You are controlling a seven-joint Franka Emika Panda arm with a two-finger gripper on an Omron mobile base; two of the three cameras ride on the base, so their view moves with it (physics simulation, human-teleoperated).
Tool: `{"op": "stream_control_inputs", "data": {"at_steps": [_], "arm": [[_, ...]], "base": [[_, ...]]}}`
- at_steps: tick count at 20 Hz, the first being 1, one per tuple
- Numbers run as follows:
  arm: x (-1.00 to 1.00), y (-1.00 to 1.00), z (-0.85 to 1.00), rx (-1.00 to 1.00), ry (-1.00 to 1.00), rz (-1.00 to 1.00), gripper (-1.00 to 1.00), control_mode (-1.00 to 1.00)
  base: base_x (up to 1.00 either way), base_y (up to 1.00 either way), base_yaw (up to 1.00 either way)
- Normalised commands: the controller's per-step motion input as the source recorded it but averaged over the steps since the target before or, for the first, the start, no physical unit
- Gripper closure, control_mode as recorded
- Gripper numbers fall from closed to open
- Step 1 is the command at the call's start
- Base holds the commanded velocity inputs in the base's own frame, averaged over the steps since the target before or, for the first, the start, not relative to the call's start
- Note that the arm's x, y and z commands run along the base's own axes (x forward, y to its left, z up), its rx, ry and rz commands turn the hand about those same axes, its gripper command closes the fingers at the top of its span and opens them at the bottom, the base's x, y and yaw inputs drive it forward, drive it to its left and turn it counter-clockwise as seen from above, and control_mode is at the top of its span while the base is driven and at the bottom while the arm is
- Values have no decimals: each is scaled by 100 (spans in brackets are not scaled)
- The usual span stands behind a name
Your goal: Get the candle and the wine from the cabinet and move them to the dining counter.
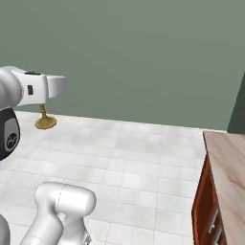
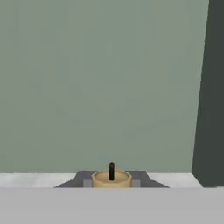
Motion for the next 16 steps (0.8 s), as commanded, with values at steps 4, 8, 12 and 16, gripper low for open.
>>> {"op": "stream_control_inputs", "data": {"at_steps": [4, 8, 12, 16], "arm": [[0, 0, 0, 0, 0, 0, 100, 100], [0, 0, 0, 0, 0, 0, 100, 100], [0, 0, 0, 0, 0, 0, 100, 100], [0, 0, 0, 0, 0, 0, 100, 100]], "base": [[-24, 26, 100], [-6, 36, 99], [0, 49, 91], [0, 58, 85]]}}
